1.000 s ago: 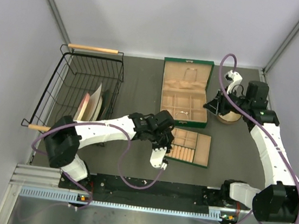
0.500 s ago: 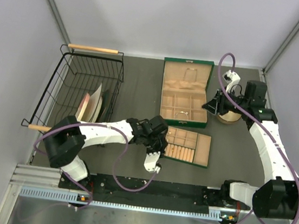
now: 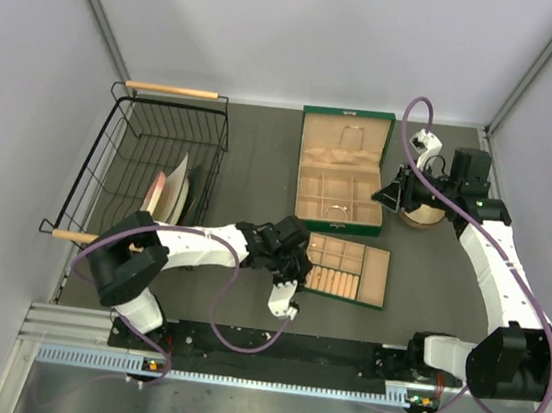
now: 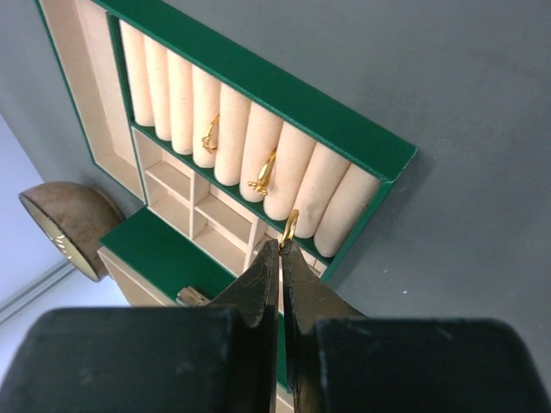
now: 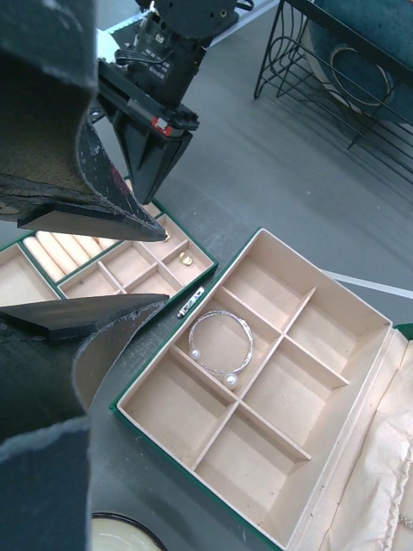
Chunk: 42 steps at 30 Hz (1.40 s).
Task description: Organize the mixed jewelry
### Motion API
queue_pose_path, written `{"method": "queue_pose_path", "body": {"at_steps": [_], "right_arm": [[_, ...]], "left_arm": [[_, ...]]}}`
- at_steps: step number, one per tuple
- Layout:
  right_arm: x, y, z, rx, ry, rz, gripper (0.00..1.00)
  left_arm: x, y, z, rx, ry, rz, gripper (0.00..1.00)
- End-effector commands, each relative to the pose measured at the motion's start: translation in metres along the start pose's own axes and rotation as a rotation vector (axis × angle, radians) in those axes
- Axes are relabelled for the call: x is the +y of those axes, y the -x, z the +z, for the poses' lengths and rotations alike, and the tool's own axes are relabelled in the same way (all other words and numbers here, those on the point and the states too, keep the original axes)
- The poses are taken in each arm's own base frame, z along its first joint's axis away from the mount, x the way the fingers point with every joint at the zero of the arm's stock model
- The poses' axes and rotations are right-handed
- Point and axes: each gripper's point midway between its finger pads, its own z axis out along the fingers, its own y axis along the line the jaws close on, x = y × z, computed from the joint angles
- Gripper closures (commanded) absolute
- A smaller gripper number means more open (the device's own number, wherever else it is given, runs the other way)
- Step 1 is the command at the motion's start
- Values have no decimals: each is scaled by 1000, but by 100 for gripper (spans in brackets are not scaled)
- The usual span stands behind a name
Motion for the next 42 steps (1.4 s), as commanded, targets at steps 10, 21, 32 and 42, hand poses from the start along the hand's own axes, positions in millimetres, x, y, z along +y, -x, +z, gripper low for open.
{"method": "queue_pose_path", "body": {"at_steps": [10,21,32,42], "right_arm": [[0,8,0,-32,21,-24,69],[1,8,1,-28,27,-17,69],[0,6,1,-25,22,-13,69],[-3,7,-1,-32,15,-10,69]], "left_arm": [[12,5,2,3,3,522,100],[6,0,-2,8,5,531,100],[0,10,6,-36,18,575,100],[-15,15,13,-52,-18,598,100]]}}
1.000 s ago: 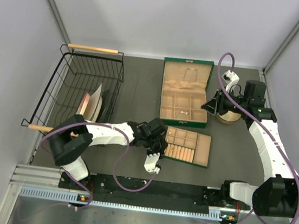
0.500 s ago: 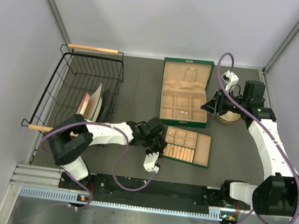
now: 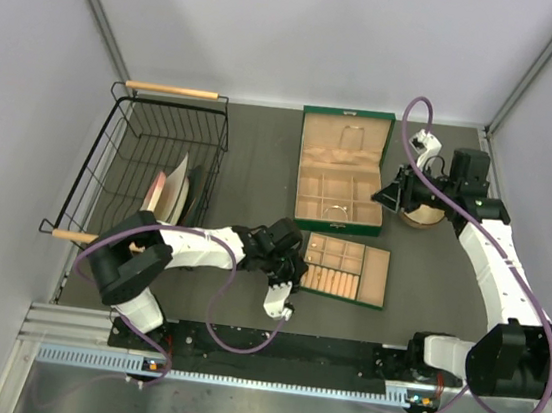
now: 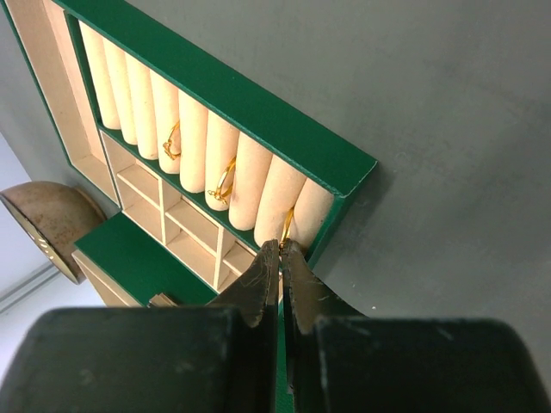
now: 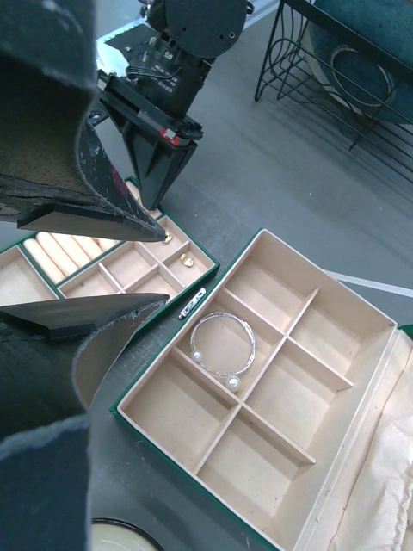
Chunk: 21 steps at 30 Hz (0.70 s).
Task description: Organize the mixed jewelry
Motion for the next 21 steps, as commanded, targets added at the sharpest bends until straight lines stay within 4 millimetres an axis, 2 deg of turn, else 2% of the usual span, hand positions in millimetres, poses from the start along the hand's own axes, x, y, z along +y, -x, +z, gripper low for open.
{"method": "queue_pose_path", "body": {"at_steps": [1,14,21], "right_arm": [[-2,10,-4,-38,6,-24,69],[-6,9,-5,-41,5,-12,69],[-6,8,-6,-41,8,-6,69]], "left_arm": [[6,17,4,-43,-35,619,100],[-6,18,15,-55,-129,612,100],[-5,17,19,-36,-162,635,100]]}}
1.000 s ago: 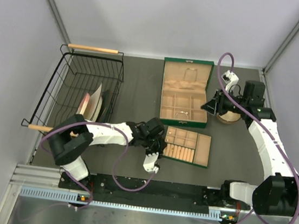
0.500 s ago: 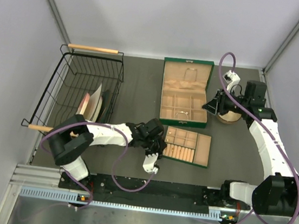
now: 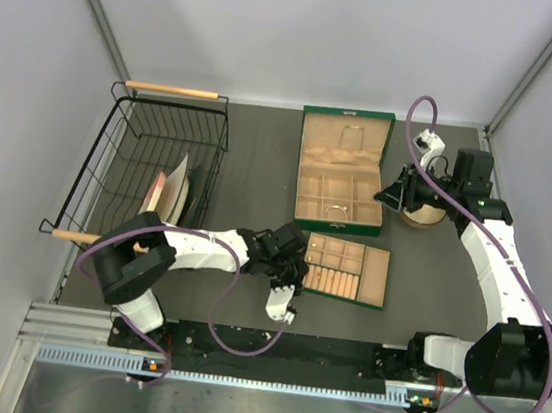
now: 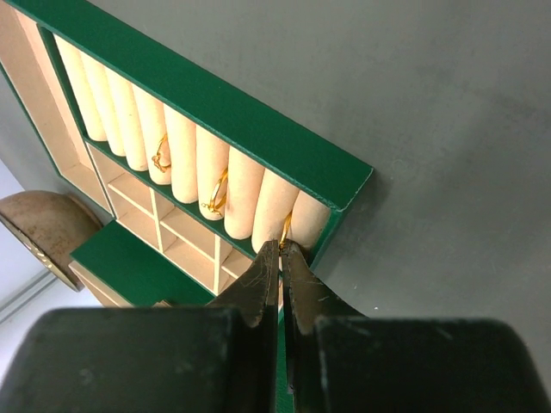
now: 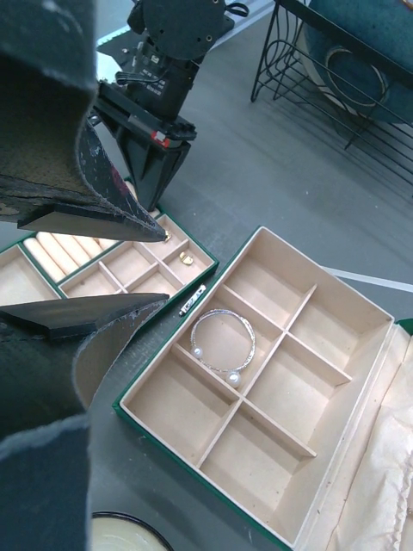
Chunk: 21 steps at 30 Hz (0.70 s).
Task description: Organize the mixed jewelry
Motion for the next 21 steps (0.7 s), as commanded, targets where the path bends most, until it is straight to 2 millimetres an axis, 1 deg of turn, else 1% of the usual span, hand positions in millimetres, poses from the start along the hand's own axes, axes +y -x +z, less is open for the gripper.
{"method": "queue_pose_path", "body": {"at_steps": [1,6,12,15,16,18,19,21], "right_arm": [[-2,6,-3,-31,14,-16,69],[-1,6,-5,-36,16,-16,69],[1,5,-5,-34,23,-13,69],[2,5,-5,-37,27,-15,69],[2,5,-5,-36,28,-14,69],[2,6,-5,-37,26,-15,69],[2,5,-5,-35,27,-11,69],[2,6,-5,-37,23,-13,69]], "left_arm": [[-2,16,14,-56,-113,612,100],[-10,18,19,-54,-158,611,100],[-13,21,22,-50,-173,601,99],[-6,19,20,-33,-160,590,94],[-4,17,19,-27,-154,580,89],[0,15,16,-13,-143,578,86],[4,16,14,-8,-133,576,81],[11,13,11,8,-115,566,76]]}}
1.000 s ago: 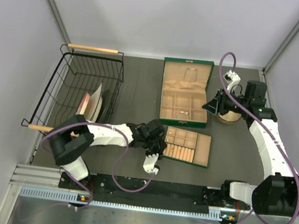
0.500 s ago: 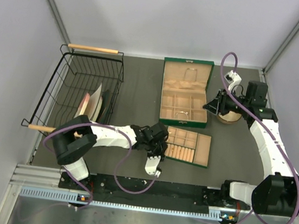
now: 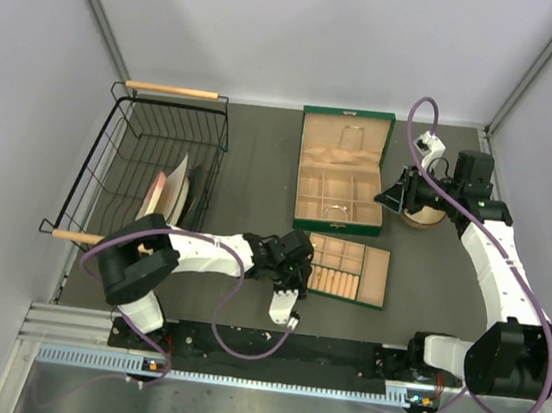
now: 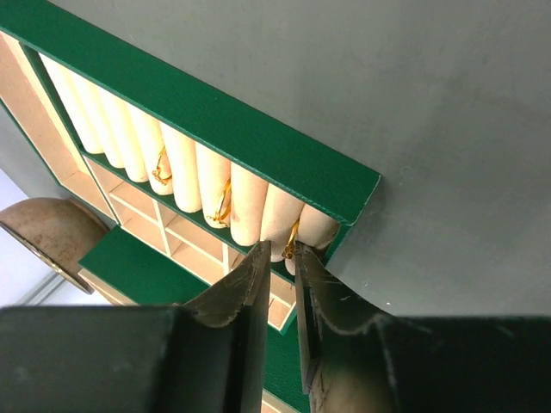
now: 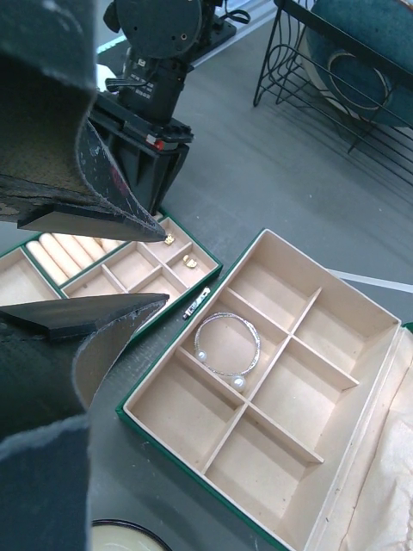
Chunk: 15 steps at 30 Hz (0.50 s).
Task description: Organize the mixed jewelry
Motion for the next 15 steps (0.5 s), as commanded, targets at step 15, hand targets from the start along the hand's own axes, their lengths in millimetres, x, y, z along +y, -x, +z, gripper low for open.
{"method": "queue_pose_path", "body": {"at_steps": [15], "right_arm": [[1,13,-10,-34,-27,-45,68]], "left_arm": [[26,-8,-35,100,-10,436,48]]}}
